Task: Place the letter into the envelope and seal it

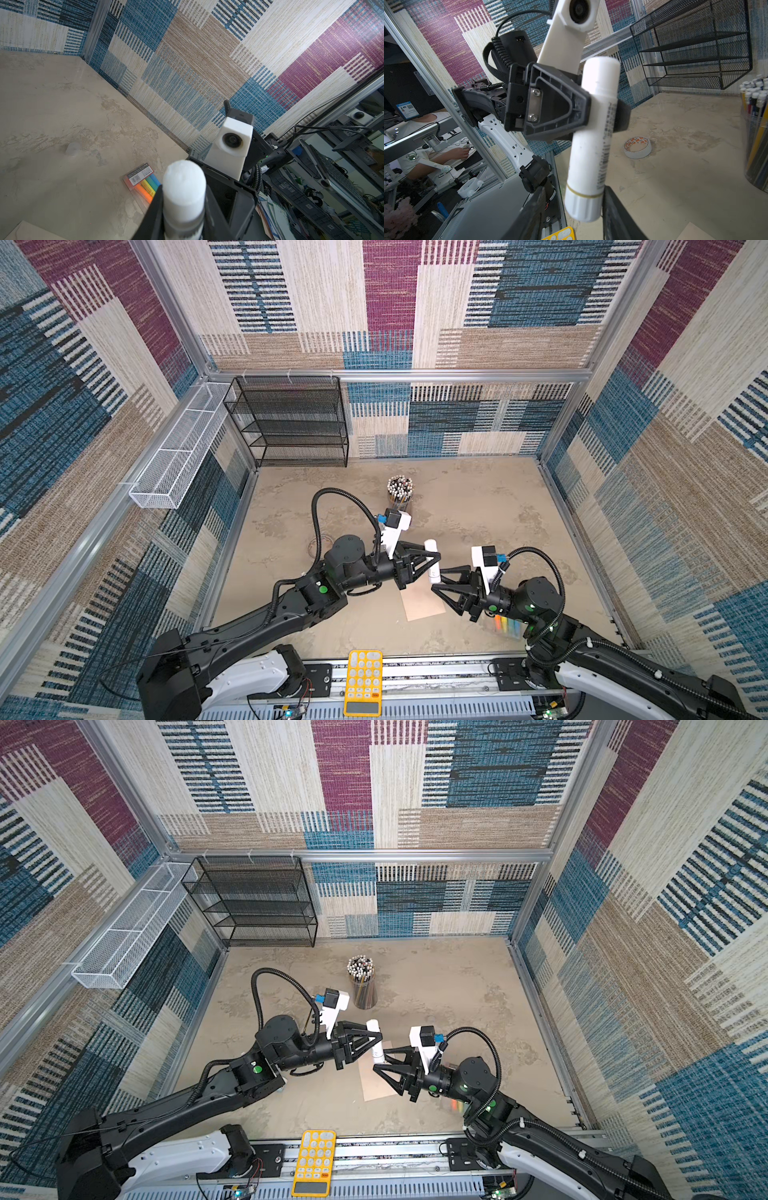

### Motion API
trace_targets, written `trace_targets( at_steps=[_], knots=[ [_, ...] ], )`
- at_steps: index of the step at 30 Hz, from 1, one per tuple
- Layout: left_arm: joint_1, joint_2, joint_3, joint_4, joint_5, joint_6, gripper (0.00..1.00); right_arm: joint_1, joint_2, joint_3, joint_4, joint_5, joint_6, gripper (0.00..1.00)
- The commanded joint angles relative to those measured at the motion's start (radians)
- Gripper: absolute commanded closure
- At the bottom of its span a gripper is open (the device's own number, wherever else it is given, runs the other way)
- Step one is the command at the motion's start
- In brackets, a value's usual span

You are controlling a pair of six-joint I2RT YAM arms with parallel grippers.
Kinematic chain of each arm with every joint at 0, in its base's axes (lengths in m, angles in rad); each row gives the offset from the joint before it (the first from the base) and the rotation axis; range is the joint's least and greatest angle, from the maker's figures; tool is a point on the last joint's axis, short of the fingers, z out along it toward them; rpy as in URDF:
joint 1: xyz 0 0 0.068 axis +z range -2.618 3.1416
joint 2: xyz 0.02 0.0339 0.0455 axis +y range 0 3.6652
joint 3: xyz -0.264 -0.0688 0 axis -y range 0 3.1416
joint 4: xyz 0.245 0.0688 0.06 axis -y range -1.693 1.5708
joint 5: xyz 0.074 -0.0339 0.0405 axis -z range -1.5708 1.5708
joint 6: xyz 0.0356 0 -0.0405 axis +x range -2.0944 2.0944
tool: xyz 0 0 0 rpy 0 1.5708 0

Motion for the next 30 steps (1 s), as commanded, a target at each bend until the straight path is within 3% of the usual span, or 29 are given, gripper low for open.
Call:
trace_targets(
  at_steps=[1, 7, 14, 25, 30],
  knots=[
    [-0.001, -0.004, -0.004, 0.053, -0.005, -0.006, 0.90, 0.000, 0.012, 0.013, 0.052, -0.032, -0.005, 0.58],
    [-0.002, -0.005, -0.017, 0.066, -0.010, -0.009, 0.90, 0.000, 0.025, 0.017, 0.064, -0.042, -0.006, 0.73],
    [-0.002, -0.011, -0.038, 0.047, -0.036, -0.004, 0.90, 0.000, 0.033, 0.032, 0.062, -0.048, -0.006, 0.79],
    [-0.032, -0.089, -0.090, -0.165, -0.275, 0.056, 0.91, 0.020, 0.050, 0.142, -0.100, 0.074, -0.013, 0.82],
    [-0.037, -0.106, -0.114, -0.190, -0.314, 0.056, 0.91, 0.064, 0.082, 0.194, -0.166, 0.147, -0.044, 0.86]
  ],
)
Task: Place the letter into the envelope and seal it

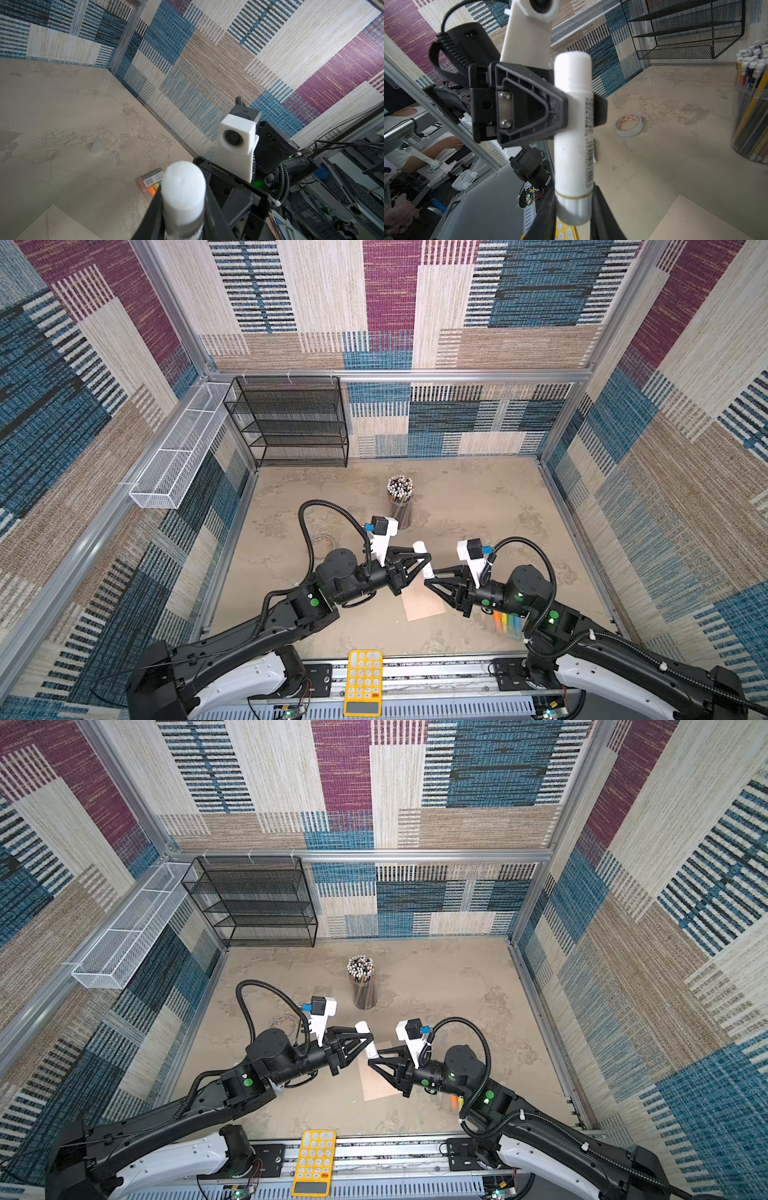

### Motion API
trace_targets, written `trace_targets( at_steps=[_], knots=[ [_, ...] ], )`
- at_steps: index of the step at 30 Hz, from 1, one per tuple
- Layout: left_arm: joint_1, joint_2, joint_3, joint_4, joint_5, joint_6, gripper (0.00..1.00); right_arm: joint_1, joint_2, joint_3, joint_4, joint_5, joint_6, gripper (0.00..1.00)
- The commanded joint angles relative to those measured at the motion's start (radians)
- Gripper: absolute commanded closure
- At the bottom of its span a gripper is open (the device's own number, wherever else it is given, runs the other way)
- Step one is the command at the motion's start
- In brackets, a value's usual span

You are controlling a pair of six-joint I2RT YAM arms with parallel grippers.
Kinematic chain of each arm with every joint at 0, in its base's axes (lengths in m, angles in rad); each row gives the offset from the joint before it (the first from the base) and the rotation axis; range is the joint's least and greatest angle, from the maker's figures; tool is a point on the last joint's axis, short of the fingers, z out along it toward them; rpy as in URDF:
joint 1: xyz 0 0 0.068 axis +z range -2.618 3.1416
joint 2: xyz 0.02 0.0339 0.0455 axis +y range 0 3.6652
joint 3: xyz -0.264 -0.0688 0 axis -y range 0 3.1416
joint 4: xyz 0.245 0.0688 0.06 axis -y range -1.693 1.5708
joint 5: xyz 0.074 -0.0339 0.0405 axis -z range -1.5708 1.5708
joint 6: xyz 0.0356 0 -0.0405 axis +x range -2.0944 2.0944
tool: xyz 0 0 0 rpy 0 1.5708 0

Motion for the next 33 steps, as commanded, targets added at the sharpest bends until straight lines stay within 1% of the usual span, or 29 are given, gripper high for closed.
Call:
trace_targets(
  at_steps=[1, 5, 9, 12, 16, 22, 26, 29, 31, 33],
  knots=[
    [0.000, -0.002, -0.021, -0.169, -0.113, 0.051, 0.91, 0.030, 0.016, 0.047, 0.092, 0.075, -0.022, 0.87],
    [-0.004, -0.003, -0.026, -0.173, -0.133, 0.049, 0.91, 0.094, 0.052, 0.088, 0.055, 0.160, -0.054, 0.88],
    [-0.011, -0.005, -0.025, -0.201, -0.174, 0.049, 0.94, 0.169, 0.075, 0.129, 0.017, 0.295, -0.092, 0.89],
    [-0.020, -0.011, -0.013, -0.255, -0.236, 0.050, 0.97, 0.222, 0.097, 0.157, -0.002, 0.399, -0.112, 0.89],
    [-0.035, -0.029, -0.010, -0.326, -0.346, 0.039, 1.00, 0.311, 0.153, 0.203, -0.032, 0.563, -0.142, 0.90],
    [-0.045, -0.071, -0.024, -0.375, -0.447, 0.015, 1.00, 0.427, 0.258, 0.283, -0.071, 0.768, -0.176, 0.91],
    [-0.052, -0.094, -0.027, -0.402, -0.485, 0.011, 1.00, 0.471, 0.333, 0.341, -0.128, 0.867, -0.153, 0.90],
    [-0.059, -0.110, -0.029, -0.415, -0.515, 0.011, 1.00, 0.500, 0.382, 0.387, -0.188, 0.935, -0.123, 0.87],
    [-0.063, -0.116, -0.032, -0.418, -0.526, 0.012, 1.00, 0.513, 0.413, 0.422, -0.239, 0.967, -0.101, 0.84],
    [-0.066, -0.121, -0.034, -0.419, -0.530, 0.018, 1.00, 0.521, 0.422, 0.430, -0.259, 0.969, -0.089, 0.81]
  ],
)
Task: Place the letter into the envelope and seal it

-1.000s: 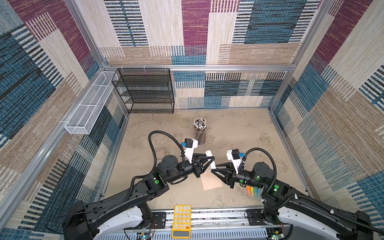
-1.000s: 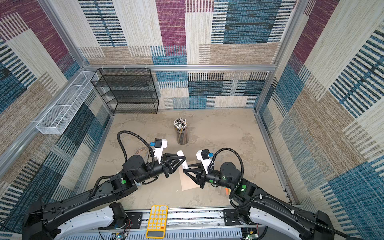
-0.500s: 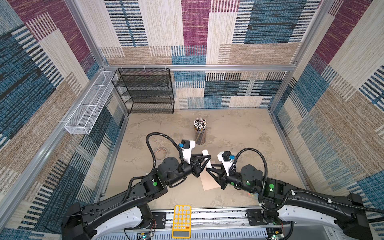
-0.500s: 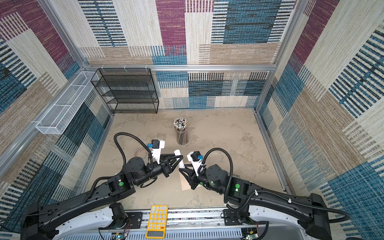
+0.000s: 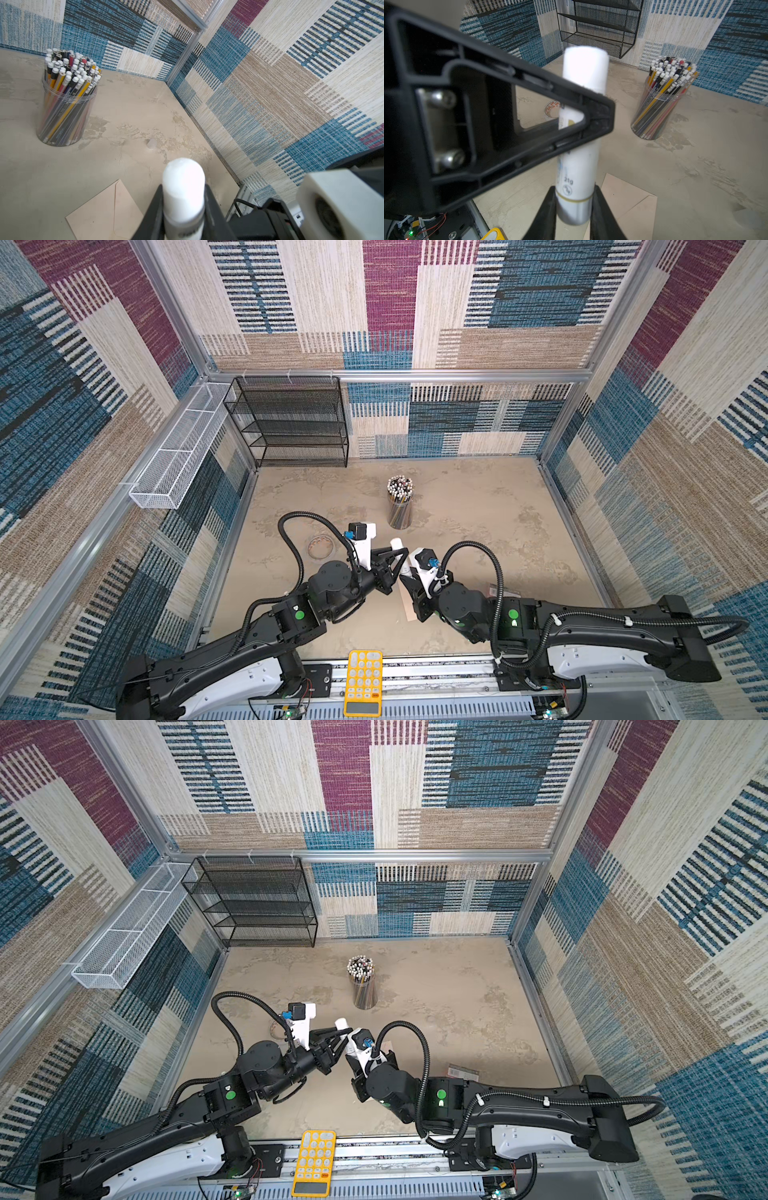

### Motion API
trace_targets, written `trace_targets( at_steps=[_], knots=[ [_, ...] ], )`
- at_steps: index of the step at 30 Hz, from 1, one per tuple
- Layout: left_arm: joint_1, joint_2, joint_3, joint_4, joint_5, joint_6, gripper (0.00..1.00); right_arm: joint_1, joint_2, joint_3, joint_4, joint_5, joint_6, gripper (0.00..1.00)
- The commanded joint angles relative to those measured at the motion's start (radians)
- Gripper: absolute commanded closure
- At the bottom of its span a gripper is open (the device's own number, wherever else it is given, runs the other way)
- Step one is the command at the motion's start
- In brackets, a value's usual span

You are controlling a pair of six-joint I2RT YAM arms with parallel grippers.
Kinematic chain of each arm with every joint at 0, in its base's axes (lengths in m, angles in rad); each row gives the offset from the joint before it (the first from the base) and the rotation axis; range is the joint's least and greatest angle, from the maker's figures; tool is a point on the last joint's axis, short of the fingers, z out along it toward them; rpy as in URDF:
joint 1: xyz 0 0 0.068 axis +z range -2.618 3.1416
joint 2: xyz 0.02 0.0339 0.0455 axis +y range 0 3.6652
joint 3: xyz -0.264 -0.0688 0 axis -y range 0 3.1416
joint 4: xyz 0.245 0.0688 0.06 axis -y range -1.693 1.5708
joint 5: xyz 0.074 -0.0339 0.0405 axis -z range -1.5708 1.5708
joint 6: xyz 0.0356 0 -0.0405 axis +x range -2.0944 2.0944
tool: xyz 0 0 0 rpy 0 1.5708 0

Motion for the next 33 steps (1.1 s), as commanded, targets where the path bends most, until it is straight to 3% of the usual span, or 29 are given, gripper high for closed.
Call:
trace_targets(
  at_steps=[1, 5, 8, 14, 21, 27, 33],
  knots=[
    [0.002, 0.002, -0.015, -0.200, -0.141, 0.035, 1.00, 0.020, -0.002, 0.028, 0.112, -0.003, 0.026, 0.80],
    [0.001, -0.022, -0.017, -0.195, -0.126, 0.061, 1.00, 0.020, -0.048, -0.016, 0.121, -0.018, 0.040, 0.74],
    [0.001, -0.053, -0.027, -0.171, -0.114, 0.081, 1.00, 0.020, -0.095, -0.052, 0.134, -0.028, 0.038, 0.57],
    [0.003, -0.129, -0.026, -0.167, -0.088, 0.119, 1.00, 0.019, -0.213, -0.115, 0.158, -0.090, -0.021, 0.39],
    [0.009, -0.197, -0.016, -0.184, -0.048, 0.123, 1.00, 0.011, -0.389, -0.211, 0.208, -0.158, -0.077, 0.36],
    [0.015, -0.232, -0.016, -0.139, 0.029, 0.125, 1.00, -0.071, -0.536, -0.348, 0.352, -0.389, -0.105, 0.40],
    [0.034, -0.232, 0.005, -0.048, 0.193, 0.149, 1.00, -0.199, -0.470, -0.385, 0.458, -0.705, -0.052, 0.37]
  ],
)
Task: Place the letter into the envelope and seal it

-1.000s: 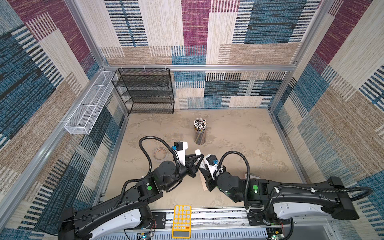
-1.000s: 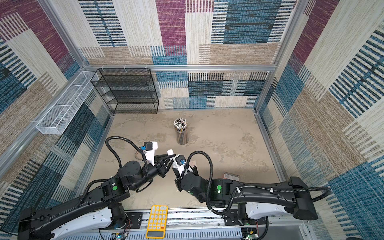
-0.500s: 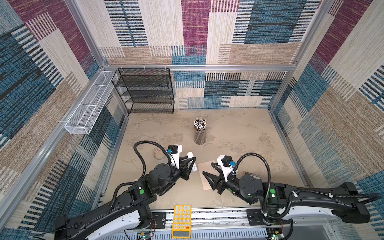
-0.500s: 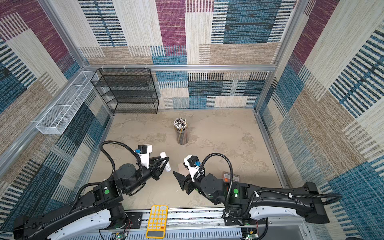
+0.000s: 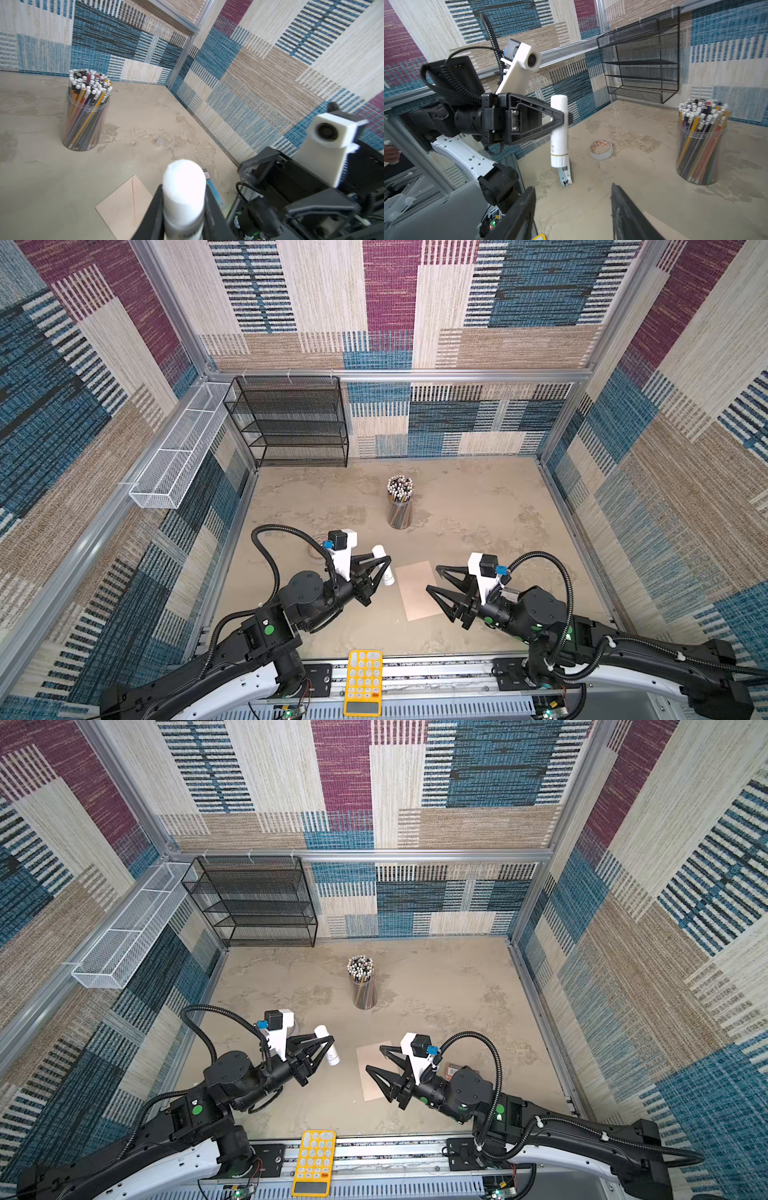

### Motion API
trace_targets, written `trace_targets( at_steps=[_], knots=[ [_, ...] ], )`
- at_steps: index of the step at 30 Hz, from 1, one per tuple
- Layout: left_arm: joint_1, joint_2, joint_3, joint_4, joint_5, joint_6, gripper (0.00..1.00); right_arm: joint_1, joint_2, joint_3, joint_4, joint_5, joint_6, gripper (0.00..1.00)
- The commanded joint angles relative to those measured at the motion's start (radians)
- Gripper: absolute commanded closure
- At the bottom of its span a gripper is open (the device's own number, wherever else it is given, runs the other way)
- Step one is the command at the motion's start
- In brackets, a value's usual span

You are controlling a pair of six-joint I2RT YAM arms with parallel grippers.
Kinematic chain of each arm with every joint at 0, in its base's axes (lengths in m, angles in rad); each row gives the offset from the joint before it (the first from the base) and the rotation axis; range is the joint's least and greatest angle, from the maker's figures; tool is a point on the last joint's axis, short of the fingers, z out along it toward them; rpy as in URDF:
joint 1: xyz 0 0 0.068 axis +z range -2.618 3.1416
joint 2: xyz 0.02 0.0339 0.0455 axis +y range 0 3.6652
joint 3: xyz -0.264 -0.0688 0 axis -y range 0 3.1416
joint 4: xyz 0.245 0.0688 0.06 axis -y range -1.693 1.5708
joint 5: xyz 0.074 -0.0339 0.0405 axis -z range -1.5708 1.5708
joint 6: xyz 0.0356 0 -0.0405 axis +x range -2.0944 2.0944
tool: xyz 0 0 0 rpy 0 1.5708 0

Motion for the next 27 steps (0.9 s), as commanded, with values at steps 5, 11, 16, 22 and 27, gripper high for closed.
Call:
trace_targets(
  at_steps=[5, 11, 16, 22, 27],
  knots=[
    [0.025, 0.056, 0.055, 0.139, 0.214, 0.044, 1.00, -0.113, 0.114, -0.023, 0.230, -0.401, 0.060, 0.35],
    [0.033, 0.137, 0.075, 0.203, 0.288, 0.031, 1.00, -0.200, 0.146, -0.049, 0.357, -0.578, 0.108, 0.33],
    [0.032, 0.172, 0.064, 0.265, 0.314, 0.019, 1.00, -0.239, 0.186, -0.049, 0.383, -0.644, 0.131, 0.35],
    [0.033, 0.194, 0.065, 0.300, 0.343, 0.008, 1.00, -0.269, 0.206, -0.046, 0.412, -0.685, 0.136, 0.41],
    [0.033, 0.204, 0.049, 0.340, 0.356, -0.014, 1.00, -0.280, 0.223, -0.031, 0.420, -0.698, 0.125, 0.42]
  ],
)
